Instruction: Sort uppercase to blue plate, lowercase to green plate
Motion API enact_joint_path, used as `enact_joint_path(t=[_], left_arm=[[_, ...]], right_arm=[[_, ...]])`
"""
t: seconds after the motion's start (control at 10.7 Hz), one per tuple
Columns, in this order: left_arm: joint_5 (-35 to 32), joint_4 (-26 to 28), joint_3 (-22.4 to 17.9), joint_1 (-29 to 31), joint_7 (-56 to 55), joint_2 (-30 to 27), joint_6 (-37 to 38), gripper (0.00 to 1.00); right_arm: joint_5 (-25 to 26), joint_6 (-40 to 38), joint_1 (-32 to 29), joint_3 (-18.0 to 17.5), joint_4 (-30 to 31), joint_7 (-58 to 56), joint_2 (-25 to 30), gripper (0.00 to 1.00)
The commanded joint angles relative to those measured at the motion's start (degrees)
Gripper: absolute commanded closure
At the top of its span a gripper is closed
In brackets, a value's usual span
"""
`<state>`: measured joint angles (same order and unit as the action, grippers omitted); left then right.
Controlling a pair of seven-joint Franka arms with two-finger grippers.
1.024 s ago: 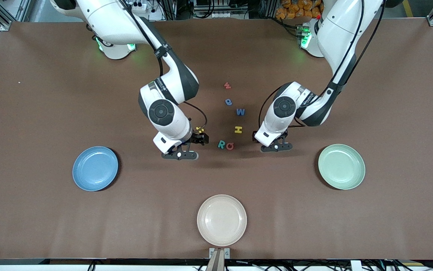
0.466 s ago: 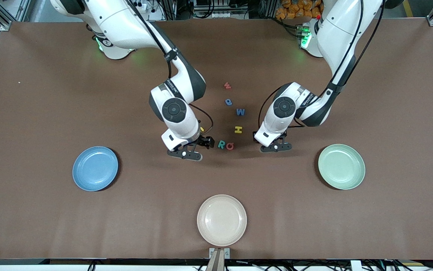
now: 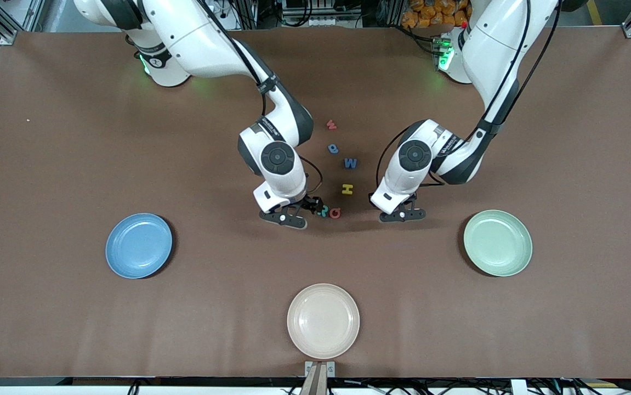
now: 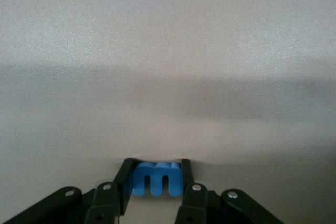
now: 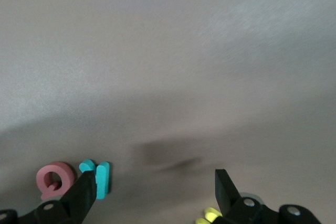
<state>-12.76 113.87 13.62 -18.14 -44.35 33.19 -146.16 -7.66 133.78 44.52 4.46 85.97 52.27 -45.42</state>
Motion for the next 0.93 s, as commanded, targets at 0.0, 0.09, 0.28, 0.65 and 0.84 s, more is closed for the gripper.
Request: enact_joint_path(t=[0.0,0.09,0.28,0.65,0.84], left_arm=[[-1.7,-0.2,-1.0,0.9,0.7,-1.0,-0.7,1.0],[-1.7,-0.2,-1.0,1.6,0.7,-1.9,-0.5,1.0],[-1.6,-0.2,-1.1,3.3,2.2,-3.6,-0.4,1.0],[-0.8,-1.5,-3.9,6.0,9.8,-6.0,-0.4,1.0],[1.6,-2.3,-6.0,7.1,17.5,-6.1,-0.4,1.0]], right_arm=[[0.5,0.1,1.3,0.4,-5.9,3.4,-4.7,0.0],[0.5,0.0,1.9,0.4,-6.7,3.6,-5.3,0.0],[0.5,-0.3,2.2,0.4,-7.1,3.5,-5.6,0.0],[0.8,-0.3,3.1,0.5,-7.7,3.6,-6.6,0.0],[1.0,-0.4,3.6,0.5,-8.4,3.6,-7.6,0.0]])
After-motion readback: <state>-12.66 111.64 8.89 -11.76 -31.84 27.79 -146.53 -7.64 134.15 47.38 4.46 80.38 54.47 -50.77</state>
